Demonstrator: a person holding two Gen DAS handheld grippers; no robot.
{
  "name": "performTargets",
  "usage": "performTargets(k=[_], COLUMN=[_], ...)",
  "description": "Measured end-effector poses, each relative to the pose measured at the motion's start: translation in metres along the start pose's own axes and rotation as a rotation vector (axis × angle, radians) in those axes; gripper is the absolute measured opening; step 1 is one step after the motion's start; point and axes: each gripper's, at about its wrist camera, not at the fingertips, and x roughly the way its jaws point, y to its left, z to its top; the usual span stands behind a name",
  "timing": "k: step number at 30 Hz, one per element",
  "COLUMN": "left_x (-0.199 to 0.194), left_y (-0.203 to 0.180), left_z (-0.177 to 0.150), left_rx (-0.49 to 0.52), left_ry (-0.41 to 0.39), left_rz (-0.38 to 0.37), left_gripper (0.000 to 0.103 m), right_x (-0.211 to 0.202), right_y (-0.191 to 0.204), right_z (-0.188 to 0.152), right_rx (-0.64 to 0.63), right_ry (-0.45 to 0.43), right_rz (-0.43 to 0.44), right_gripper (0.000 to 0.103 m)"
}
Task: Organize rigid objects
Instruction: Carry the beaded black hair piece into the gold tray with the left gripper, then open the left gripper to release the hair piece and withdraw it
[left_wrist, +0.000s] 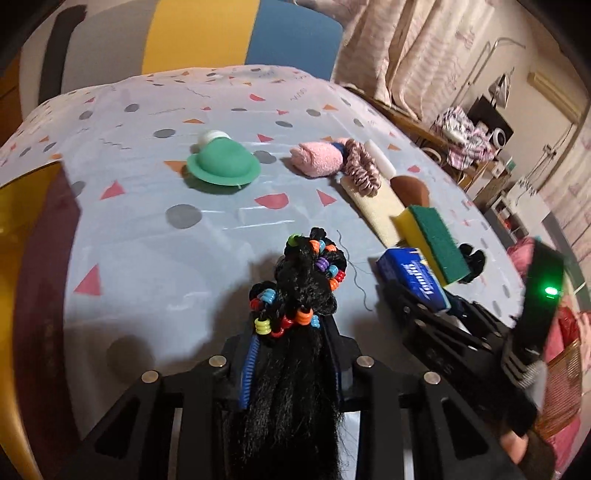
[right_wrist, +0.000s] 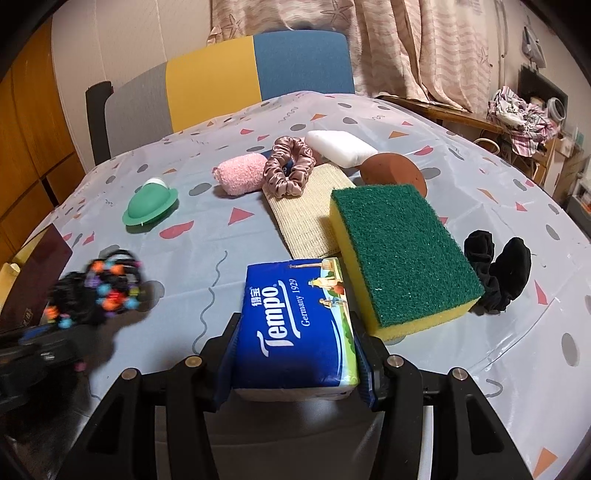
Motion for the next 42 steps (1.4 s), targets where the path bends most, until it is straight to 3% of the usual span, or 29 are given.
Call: performTargets(k=[12, 22, 30, 34, 37, 39, 42], left_x=[-0.078, -0.12, -0.094, -0.084, -0.076, -0.074, -0.078], left_y=[0.042, 0.119, 0.177, 0.194, 0.205, 0.213, 0.222], left_z=[-0.006, -0.012, 0.005, 0.017, 0.026, 0.03, 0.029], left_rx=[-0.09, -0.259, -0.357, -0.355, -0.352, -0.362, -0.389], left_ry=[-0.121, -0.177, -0.045, -0.045, -0.047, -0.054, -0.073], left_rz=[-0.022, 0.019, 0.1, 0.137, 0.191, 0.23, 0.25], left_gripper=[0.03, 0.03, 0.03, 0.03, 0.034, 0.048, 0.059], right_x=[0.001, 0.001, 0.002, 0.002, 0.002, 0.003, 0.003], right_y=[0.006, 0.009, 0.011, 0.012, 0.013, 0.014, 0.014], right_z=[0.001, 0.0, 0.001, 0.0, 0.0, 0.001, 0.0], right_rx=[-0.03, -0.044, -0.059, -0.064, -0.068, -0.069, -0.07], right_ry=[0.007, 0.008, 0.011, 0.011, 0.012, 0.012, 0.012], right_rz=[-0.038, -0.058, -0.079, -0.088, -0.094, -0.097, -0.099], right_gripper=[0.053, 0.053, 0.053, 0.053, 0.053, 0.053, 0.053])
